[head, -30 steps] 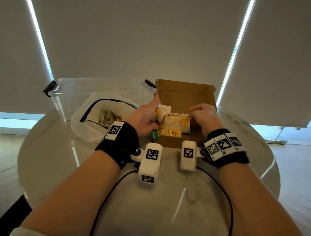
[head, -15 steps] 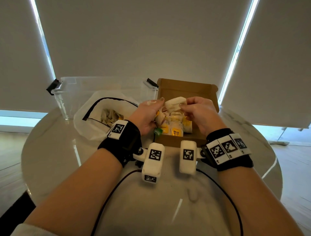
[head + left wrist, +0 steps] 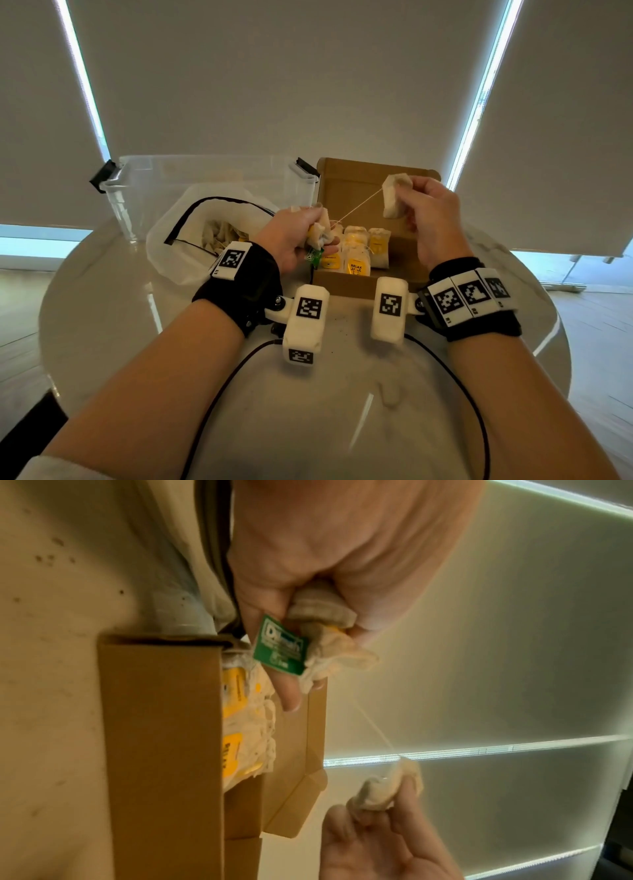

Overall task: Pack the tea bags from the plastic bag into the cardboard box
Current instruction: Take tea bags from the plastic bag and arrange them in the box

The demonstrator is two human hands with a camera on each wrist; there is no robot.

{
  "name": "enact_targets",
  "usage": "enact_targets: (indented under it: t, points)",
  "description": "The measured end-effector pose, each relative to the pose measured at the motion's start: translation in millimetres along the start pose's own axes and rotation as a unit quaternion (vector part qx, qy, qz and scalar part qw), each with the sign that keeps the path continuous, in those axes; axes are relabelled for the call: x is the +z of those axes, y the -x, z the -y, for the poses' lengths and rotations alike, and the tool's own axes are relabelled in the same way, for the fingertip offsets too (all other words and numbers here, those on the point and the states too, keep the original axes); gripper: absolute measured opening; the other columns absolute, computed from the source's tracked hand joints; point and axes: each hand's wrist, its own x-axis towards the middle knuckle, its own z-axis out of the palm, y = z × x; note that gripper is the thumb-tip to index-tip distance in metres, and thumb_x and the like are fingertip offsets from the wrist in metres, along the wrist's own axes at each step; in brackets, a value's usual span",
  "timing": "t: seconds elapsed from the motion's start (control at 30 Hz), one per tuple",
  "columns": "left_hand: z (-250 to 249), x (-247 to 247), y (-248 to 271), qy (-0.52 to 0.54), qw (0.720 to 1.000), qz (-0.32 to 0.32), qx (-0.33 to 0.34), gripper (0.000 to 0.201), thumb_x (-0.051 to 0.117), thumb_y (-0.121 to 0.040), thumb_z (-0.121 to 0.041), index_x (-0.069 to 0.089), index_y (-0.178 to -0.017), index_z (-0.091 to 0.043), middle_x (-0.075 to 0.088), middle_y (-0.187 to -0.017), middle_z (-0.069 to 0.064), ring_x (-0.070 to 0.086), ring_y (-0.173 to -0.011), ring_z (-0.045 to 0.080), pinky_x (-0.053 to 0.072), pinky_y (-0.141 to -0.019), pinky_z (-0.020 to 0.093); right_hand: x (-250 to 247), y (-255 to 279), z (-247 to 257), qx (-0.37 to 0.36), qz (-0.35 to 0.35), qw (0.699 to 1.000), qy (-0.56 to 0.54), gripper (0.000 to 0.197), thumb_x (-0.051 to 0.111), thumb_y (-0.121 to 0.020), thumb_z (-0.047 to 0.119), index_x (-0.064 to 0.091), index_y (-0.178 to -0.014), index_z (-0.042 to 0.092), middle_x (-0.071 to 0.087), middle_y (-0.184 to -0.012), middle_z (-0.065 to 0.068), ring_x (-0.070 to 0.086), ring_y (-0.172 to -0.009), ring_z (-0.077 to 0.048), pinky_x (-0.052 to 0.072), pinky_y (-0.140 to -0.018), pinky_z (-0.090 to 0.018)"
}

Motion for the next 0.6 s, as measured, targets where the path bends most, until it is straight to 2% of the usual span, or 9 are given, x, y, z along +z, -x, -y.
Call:
enact_targets:
  t: [0.1, 0.2, 0.33, 0.37, 0.43, 0.5, 0.6]
  points:
    - [1, -1, -1, 0.022, 0.999, 0.002, -0.031, 0.030, 0.041, -0.100, -0.031, 0.055, -0.095, -0.004, 0.064, -0.098, 0.014, 0.066, -0.087, 0.025, 0.059, -0.074, 0.040, 1, 4, 7, -0.016, 0.026, 0.992, -0.119, 0.008, 0.051, -0.096, 0.021, 0.058, -0.098, 0.020, 0.061, -0.092, 0.000, 0.057, -0.079, -0.012, 0.044, -0.059, -0.021]
    - [0, -5, -4, 0.075, 0.996, 0.012, -0.046, 0.040, 0.037, -0.101, -0.034, 0.060, -0.093, -0.002, 0.061, -0.104, 0.017, 0.061, -0.102, 0.029, 0.055, -0.083, 0.043, -1, 8, 13, -0.006, 0.062, 0.964, -0.258, 0.015, 0.038, -0.100, 0.018, 0.053, -0.102, 0.016, 0.063, -0.077, -0.002, 0.062, -0.072, -0.017, 0.049, -0.057, -0.026]
    - [-2, -5, -4, 0.105, 0.994, 0.031, -0.026, 0.035, 0.039, -0.101, -0.029, 0.061, -0.111, -0.004, 0.060, -0.114, 0.017, 0.061, -0.100, 0.026, 0.056, -0.077, 0.039, -3, 10, 14, 0.017, 0.081, 0.953, -0.290, 0.017, 0.034, -0.102, 0.016, 0.048, -0.111, 0.011, 0.070, -0.071, -0.006, 0.068, -0.063, -0.021, 0.052, -0.051, -0.026]
    - [-3, -3, -3, 0.111, 0.993, 0.037, -0.014, 0.028, 0.041, -0.101, -0.024, 0.058, -0.115, -0.007, 0.062, -0.110, 0.016, 0.062, -0.096, 0.026, 0.057, -0.073, 0.038, -2, 10, 15, 0.013, 0.084, 0.959, -0.271, 0.017, 0.035, -0.101, 0.016, 0.047, -0.112, 0.011, 0.070, -0.073, -0.007, 0.068, -0.062, -0.022, 0.052, -0.050, -0.026]
    - [-5, 1, 1, 0.118, 0.992, 0.047, 0.011, 0.016, 0.044, -0.098, -0.012, 0.055, -0.110, -0.013, 0.063, -0.091, 0.010, 0.064, -0.083, 0.025, 0.057, -0.066, 0.036, -1, 10, 17, 0.001, 0.093, 0.971, -0.219, 0.015, 0.038, -0.101, 0.016, 0.048, -0.111, 0.011, 0.071, -0.077, -0.009, 0.068, -0.063, -0.024, 0.054, -0.051, -0.026]
    - [-5, 4, 5, 0.052, 0.996, 0.064, 0.038, 0.014, 0.046, -0.098, -0.011, 0.057, -0.105, -0.017, 0.058, -0.074, 0.003, 0.060, -0.067, 0.017, 0.055, -0.058, 0.029, 2, 11, 18, -0.007, 0.106, 0.976, -0.191, 0.012, 0.039, -0.101, 0.016, 0.049, -0.108, 0.013, 0.072, -0.080, -0.011, 0.069, -0.065, -0.026, 0.056, -0.054, -0.028]
    - [-1, 2, 7, -0.123, 0.981, 0.128, 0.073, 0.021, 0.054, -0.094, -0.025, 0.059, -0.112, -0.015, 0.054, -0.061, -0.003, 0.051, -0.052, 0.008, 0.048, -0.048, 0.021, 6, 12, 19, -0.001, 0.123, 0.975, -0.187, 0.012, 0.038, -0.101, 0.015, 0.049, -0.106, 0.014, 0.072, -0.085, -0.013, 0.070, -0.068, -0.027, 0.058, -0.058, -0.031]
